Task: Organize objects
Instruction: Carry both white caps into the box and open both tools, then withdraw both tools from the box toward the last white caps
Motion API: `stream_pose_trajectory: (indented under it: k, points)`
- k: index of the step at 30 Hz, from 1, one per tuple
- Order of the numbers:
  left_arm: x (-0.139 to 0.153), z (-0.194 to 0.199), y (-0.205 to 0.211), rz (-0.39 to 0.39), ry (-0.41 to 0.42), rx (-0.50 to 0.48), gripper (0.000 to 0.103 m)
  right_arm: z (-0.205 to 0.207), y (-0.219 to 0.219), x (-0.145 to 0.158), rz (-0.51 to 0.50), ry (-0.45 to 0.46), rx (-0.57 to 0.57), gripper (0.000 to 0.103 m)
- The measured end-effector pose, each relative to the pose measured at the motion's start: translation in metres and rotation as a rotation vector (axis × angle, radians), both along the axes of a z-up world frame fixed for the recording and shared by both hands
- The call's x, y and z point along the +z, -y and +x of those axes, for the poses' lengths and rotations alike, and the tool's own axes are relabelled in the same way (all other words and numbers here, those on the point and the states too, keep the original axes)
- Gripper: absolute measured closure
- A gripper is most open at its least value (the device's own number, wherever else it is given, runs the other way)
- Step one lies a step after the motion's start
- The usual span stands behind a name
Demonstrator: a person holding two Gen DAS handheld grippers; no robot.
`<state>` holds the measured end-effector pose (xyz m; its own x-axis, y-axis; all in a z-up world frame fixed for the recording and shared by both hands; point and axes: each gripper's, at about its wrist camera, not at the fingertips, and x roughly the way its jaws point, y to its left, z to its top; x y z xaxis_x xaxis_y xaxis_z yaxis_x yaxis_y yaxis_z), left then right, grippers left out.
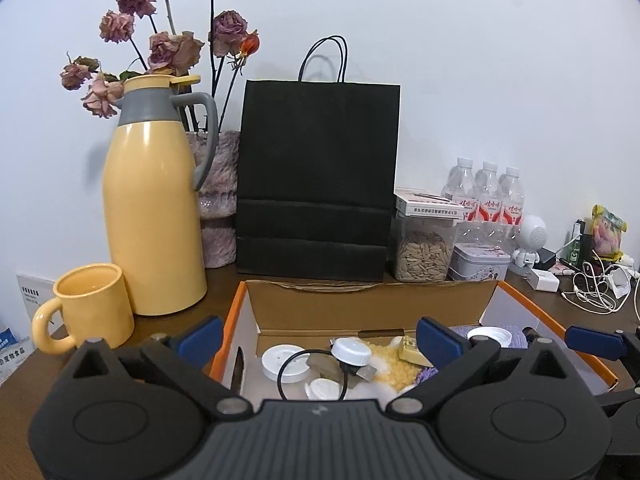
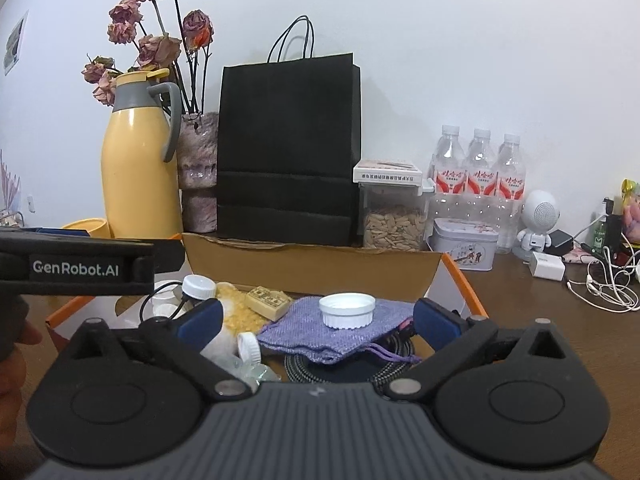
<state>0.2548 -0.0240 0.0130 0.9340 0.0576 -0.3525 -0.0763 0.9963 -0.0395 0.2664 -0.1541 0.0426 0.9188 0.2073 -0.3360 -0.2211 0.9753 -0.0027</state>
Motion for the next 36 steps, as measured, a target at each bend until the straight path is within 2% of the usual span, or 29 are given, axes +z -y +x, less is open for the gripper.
stream_pose_trajectory:
  k: [20,27,36]
  points:
    - [-0.005,-0.017,0.002,-0.013,-0.007,0.022,0.000,-0.016,0.010,0.001,-0.024,-0.001,0.002,0.000]
    - [-0.016,-0.040,0.011,0.014,-0.022,0.043,0.000,-0.035,0.030,-0.003,-0.028,-0.004,-0.002,0.000]
    - [-0.032,-0.065,0.024,-0.002,-0.072,0.056,0.000,-0.053,0.062,-0.012,-0.020,-0.043,-0.010,0.000]
